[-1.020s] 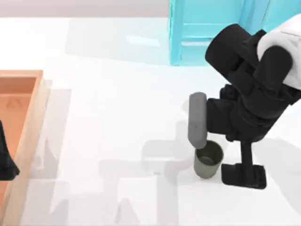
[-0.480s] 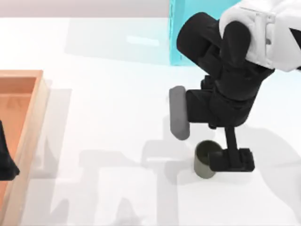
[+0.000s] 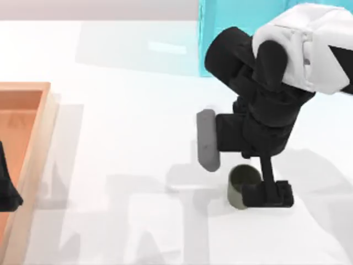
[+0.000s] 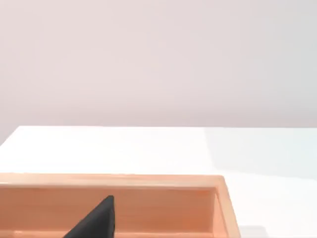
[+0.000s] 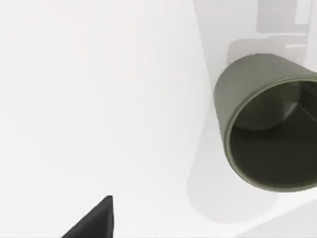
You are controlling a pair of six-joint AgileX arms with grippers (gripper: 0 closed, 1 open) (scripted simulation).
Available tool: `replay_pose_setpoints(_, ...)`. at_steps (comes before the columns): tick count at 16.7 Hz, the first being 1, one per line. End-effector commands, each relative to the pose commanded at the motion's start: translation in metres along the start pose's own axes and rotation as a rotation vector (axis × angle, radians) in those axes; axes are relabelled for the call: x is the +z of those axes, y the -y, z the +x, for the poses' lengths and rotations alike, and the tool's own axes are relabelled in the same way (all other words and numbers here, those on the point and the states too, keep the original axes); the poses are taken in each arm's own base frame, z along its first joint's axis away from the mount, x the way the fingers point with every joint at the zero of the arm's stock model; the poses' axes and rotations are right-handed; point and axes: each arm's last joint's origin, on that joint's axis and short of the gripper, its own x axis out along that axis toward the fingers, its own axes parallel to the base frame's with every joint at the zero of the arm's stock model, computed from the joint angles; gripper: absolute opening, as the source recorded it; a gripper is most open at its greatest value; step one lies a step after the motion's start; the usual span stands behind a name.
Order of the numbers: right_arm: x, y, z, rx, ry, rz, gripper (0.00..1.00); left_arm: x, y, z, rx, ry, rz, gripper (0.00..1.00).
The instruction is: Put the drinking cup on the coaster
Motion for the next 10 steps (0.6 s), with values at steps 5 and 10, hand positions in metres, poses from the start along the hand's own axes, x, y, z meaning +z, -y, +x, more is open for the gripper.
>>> replay_pose_setpoints(5, 0.002, 0.001, 0.057, -0.006, 0.005, 0.000, 1.00, 0.000, 0.000, 0.000, 0.000, 0.000, 0.000, 1.00)
replay_pose_setpoints(10, 0.000, -0.002, 0.080, -0.002, 0.001, -0.001, 1.00, 0.000, 0.000, 0.000, 0.000, 0.000, 0.000, 1.00)
